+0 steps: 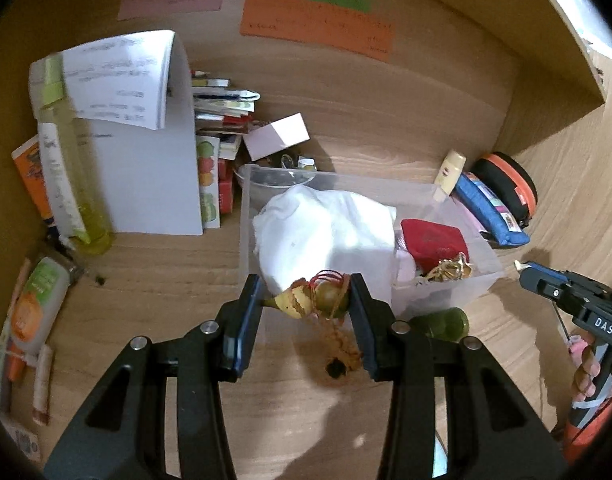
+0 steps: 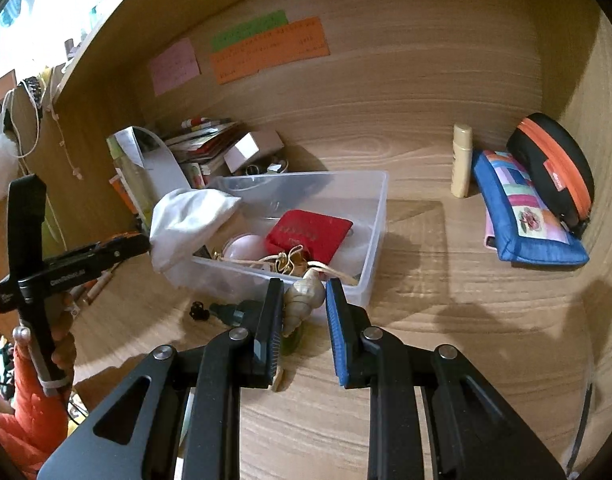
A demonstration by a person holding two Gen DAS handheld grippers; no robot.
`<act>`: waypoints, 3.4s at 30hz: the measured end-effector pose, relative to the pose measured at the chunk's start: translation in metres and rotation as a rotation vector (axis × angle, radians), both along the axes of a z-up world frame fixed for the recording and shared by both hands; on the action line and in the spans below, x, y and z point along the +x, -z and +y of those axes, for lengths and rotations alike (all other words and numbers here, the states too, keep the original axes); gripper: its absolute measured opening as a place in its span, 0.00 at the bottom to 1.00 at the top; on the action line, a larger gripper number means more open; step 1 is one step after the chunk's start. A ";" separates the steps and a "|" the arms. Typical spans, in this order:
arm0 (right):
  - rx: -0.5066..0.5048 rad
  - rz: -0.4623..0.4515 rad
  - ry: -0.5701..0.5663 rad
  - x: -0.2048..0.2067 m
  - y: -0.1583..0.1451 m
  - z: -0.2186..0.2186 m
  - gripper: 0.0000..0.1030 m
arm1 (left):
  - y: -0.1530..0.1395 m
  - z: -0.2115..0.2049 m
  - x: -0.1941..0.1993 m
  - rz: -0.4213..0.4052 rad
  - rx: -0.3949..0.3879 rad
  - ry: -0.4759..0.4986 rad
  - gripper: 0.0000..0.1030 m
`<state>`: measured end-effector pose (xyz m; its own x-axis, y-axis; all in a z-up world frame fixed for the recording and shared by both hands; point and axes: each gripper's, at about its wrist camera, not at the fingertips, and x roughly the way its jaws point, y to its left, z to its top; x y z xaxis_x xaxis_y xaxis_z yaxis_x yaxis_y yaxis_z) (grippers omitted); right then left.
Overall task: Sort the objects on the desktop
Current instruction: 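Carry the bead string with the left gripper while the right gripper carries the seashell into the box, then open both grippers to release the beads and seashell into the box, then grasp the green bottle with the right gripper while the left gripper approaches the black hair clip, then grasp the black hair clip with the left gripper while the right gripper lifts the green bottle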
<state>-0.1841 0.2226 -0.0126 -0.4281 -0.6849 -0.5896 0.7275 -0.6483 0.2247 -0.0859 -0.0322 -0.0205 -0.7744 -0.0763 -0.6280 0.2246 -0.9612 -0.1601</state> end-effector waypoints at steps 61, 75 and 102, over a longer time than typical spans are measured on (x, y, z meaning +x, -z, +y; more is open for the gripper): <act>0.237 0.046 0.020 0.033 0.052 -0.069 0.86 | 0.041 0.004 0.030 -0.115 -0.120 0.033 0.97; 0.223 0.007 -0.022 0.027 0.061 -0.074 0.54 | 0.069 0.036 -0.010 -0.227 -0.118 0.154 0.52; 0.027 0.053 0.076 0.024 0.009 -0.004 0.54 | 0.016 0.041 0.016 -0.041 -0.078 0.089 0.19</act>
<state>-0.1602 0.2190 -0.0216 -0.5094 -0.6331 -0.5828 0.6860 -0.7077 0.1692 -0.0701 0.0087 -0.0362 -0.7539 -0.0586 -0.6544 0.1427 -0.9868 -0.0761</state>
